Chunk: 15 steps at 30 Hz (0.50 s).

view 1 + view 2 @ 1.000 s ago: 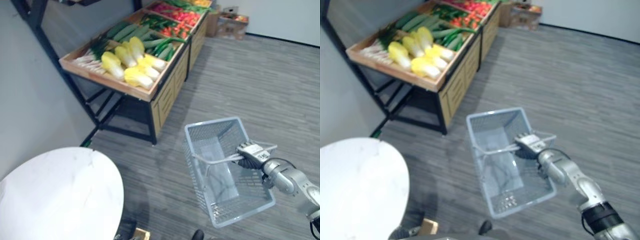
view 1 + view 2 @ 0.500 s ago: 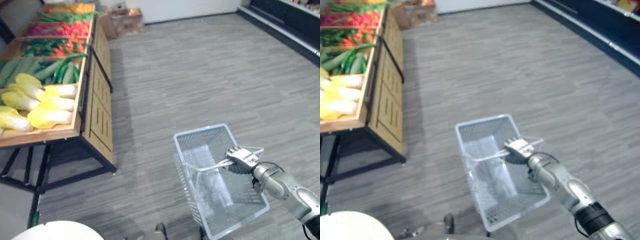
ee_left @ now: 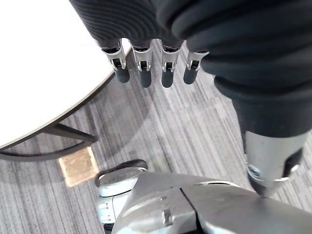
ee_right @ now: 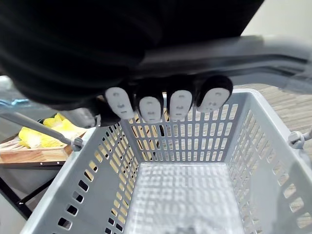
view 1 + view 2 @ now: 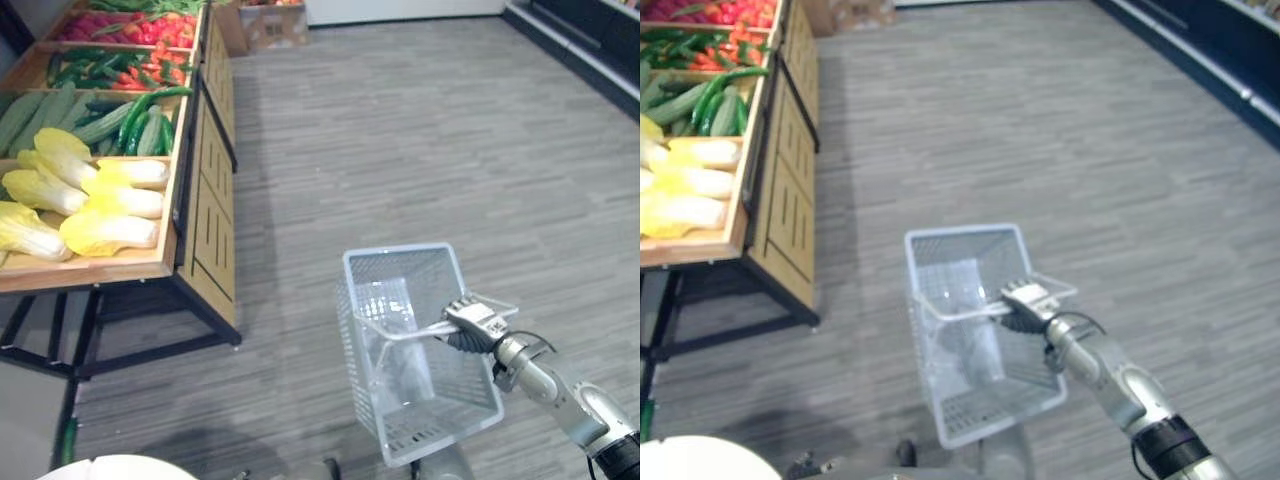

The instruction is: Pick vegetable in the basket

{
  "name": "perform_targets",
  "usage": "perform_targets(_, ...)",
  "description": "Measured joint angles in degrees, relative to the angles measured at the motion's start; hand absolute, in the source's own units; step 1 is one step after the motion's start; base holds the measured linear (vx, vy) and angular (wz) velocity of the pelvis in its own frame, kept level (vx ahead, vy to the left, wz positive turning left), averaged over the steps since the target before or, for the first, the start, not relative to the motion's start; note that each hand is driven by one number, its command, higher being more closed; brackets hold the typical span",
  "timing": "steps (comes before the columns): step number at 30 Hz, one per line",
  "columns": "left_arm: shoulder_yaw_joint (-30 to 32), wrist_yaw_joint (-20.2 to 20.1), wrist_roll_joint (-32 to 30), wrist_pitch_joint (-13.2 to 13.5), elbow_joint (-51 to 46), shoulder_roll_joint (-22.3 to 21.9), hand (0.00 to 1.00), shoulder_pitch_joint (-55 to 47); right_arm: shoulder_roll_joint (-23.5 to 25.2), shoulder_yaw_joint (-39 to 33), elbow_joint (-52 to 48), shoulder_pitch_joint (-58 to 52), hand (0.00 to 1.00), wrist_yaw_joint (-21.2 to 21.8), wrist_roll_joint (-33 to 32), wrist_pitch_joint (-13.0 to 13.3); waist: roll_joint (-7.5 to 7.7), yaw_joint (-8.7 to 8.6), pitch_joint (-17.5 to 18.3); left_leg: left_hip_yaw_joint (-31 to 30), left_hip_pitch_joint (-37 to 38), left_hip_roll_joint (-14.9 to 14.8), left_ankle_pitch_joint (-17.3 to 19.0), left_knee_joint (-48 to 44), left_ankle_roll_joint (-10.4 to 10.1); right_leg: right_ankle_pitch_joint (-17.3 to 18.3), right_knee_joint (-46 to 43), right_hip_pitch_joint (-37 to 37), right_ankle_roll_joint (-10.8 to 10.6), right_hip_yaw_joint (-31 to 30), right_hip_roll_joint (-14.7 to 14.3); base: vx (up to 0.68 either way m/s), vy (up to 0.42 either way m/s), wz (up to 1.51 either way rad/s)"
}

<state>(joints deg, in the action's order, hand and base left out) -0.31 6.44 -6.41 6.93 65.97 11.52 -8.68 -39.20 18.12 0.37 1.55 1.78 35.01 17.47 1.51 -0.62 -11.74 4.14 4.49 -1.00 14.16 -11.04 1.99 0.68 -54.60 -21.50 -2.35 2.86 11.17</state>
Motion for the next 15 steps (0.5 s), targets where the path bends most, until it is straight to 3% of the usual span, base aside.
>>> perform_targets(2, -0.43, 0.01, 0.00, -0.01, -0.13, 0.00, 0.00, 1.30, 1.20, -1.22, -0.07, -0.39, 1.00, 0.01, 0.02, 0.28, 0.54, -0.83, -0.05, -2.67, 2.94, -0.32, 0.21, 1.74, 0.30, 4.10, 5.39, -1.06, 1.13, 3.03, -0.09, 0.32, -0.006, 0.68)
perform_targets(4, -0.57, -0.12, -0.02, -0.01, -0.41, -0.49, 0.00, 2.87, 2.06, -3.42, -0.15, -0.49, 1.00, -0.01, -0.02, 0.29, 0.29, -0.85, -0.20, -4.09, 3.68, -0.68, 0.35, 2.74, 0.35, 3.96, 15.33, -1.31, 0.93, 4.80, -0.42, 0.32, -0.055, 0.59)
perform_targets(6, -0.46, -0.11, -0.54, 0.06, -2.26, -0.33, 0.00, 3.01, 2.10, -5.11, -0.15, -0.52, 1.00, -0.05, -0.10, 0.24, -0.08, -0.89, -0.39, -5.39, 4.19, -1.33, 1.09, 3.16, -0.91, 2.24, 31.37, -1.25, -1.05, 4.06, -0.42, 0.40, -0.129, 0.58)
perform_targets(8, -0.23, -0.01, -0.64, 0.05, -2.70, -0.28, 0.00, 2.76, 2.09, -5.57, -0.14, -0.60, 1.00, -0.05, 0.07, 0.00, -0.16, -0.72, -0.39, -6.58, 5.82, -2.87, 2.95, 3.17, -4.06, 0.40, 44.99, -1.18, -3.74, 2.72, 0.47, 0.52, -0.236, 0.44)
perform_targets(9, 0.08, 0.00, -0.64, 0.04, -2.66, -0.14, 0.00, 2.62, 2.10, -5.57, -0.14, -0.70, 1.00, -0.04, 0.05, -0.02, 0.02, -0.71, -0.31, -6.60, 6.57, -3.14, 3.46, 3.16, -4.93, 0.40, 46.38, -1.19, -3.74, 2.96, 0.88, 0.38, -0.216, 0.38)
perform_targets(10, 0.78, 0.05, -0.61, 0.06, -2.51, 0.02, 0.00, 1.67, 2.34, -5.57, -0.14, -1.01, 1.00, -0.04, 0.05, -0.03, 0.48, -0.72, 0.05, -6.73, 8.32, -3.70, 4.73, 2.93, -7.04, 0.45, 46.22, -0.95, -3.66, 3.30, 1.80, 0.43, -0.288, 0.29)
perform_targets(11, 0.84, 0.10, -0.62, 0.06, -2.07, 0.20, 0.00, 1.38, 2.52, -5.62, -0.13, -1.20, 1.00, -0.04, 0.06, -0.03, 0.77, -0.70, 0.26, -7.01, 9.08, -3.95, 5.15, 2.60, -7.73, -2.02, 45.14, -1.04, -3.97, 3.28, 2.10, 0.54, -0.390, 0.40)
perform_targets(12, 1.40, 0.27, -0.62, -0.02, -1.05, -0.27, 0.00, 1.37, 2.67, -6.15, 0.01, -1.78, 1.00, -0.03, 0.27, -0.42, -0.46, -0.77, 1.03, -8.49, 8.85, -5.74, 5.43, 0.43, -8.19, -6.16, 40.07, -2.15, -4.07, 4.48, 1.82, 0.67, -0.484, 0.45)
perform_targets(13, 1.64, 0.26, -0.62, 0.04, -0.54, -1.98, 0.00, 1.08, 2.33, -6.54, 0.49, -2.12, 1.00, -0.02, 0.52, -0.94, -2.94, -0.83, 2.59, -10.09, 6.64, -8.19, 4.87, -4.09, -8.84, -4.72, 36.19, -3.14, -2.71, 6.96, 0.38, 0.55, -0.401, 0.39)
perform_targets(14, 2.05, 0.26, -0.62, 0.06, -0.23, -2.85, 0.00, 0.93, 2.27, -6.63, 0.68, -2.04, 1.00, -0.01, 0.56, -1.29, -3.89, -0.70, 3.14, -10.81, 4.74, -9.33, 3.68, -6.91, -9.28, -3.28, 35.05, -3.15, -1.93, 7.81, -0.55, 0.57, -0.407, 0.28)
perform_targets(15, 3.61, 0.25, -0.62, 0.06, -0.08, -4.26, 0.00, 0.85, 2.34, -6.63, 0.89, -1.81, 1.00, 0.04, 0.56, -2.12, -4.33, -0.58, 3.40, -11.57, 1.34, -10.27, -1.06, -13.64, -9.62, -1.22, 33.11, -2.49, -0.51, 9.35, -1.41, 0.58, -0.405, 0.30)
